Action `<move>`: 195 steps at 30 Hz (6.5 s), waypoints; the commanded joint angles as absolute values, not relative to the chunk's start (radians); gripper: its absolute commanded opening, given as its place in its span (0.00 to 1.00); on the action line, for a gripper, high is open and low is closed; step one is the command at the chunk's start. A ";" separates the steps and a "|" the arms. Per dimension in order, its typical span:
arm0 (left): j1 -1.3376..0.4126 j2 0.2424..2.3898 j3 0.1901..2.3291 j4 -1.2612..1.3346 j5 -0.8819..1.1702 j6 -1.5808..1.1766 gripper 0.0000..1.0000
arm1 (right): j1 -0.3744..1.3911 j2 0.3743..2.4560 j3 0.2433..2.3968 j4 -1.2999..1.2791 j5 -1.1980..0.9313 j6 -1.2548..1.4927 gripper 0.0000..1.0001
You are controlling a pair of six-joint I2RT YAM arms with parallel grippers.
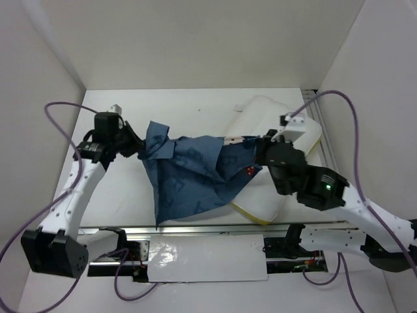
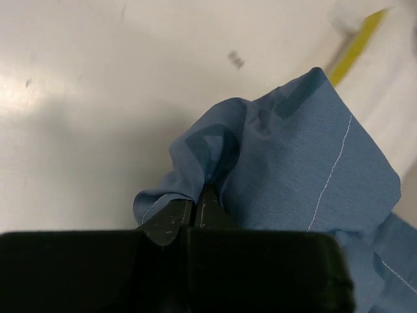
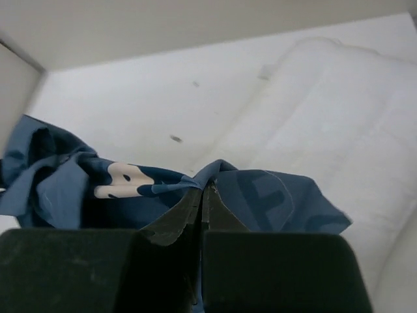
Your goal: Put the pillow into the pillowcase
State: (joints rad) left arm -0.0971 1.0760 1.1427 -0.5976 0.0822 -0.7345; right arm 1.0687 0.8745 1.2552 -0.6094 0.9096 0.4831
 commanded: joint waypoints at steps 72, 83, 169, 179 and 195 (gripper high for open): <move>-0.506 1.692 1.401 -0.687 -0.204 -0.577 0.00 | 0.535 1.328 1.095 -0.428 -0.149 0.354 0.28; -0.506 1.317 1.304 -0.664 -0.440 -0.686 0.00 | 0.535 1.149 1.170 -0.486 0.199 0.374 0.00; 0.295 0.828 0.985 -0.704 0.152 -0.635 1.00 | 0.465 0.838 0.808 -0.101 0.420 0.235 1.00; 0.295 1.057 1.015 -0.556 0.221 -0.706 1.00 | 0.465 1.008 0.876 -0.155 0.399 0.244 1.00; 0.161 1.796 1.509 -0.567 0.109 -0.641 1.00 | 0.373 1.707 1.291 -0.199 0.244 0.199 0.97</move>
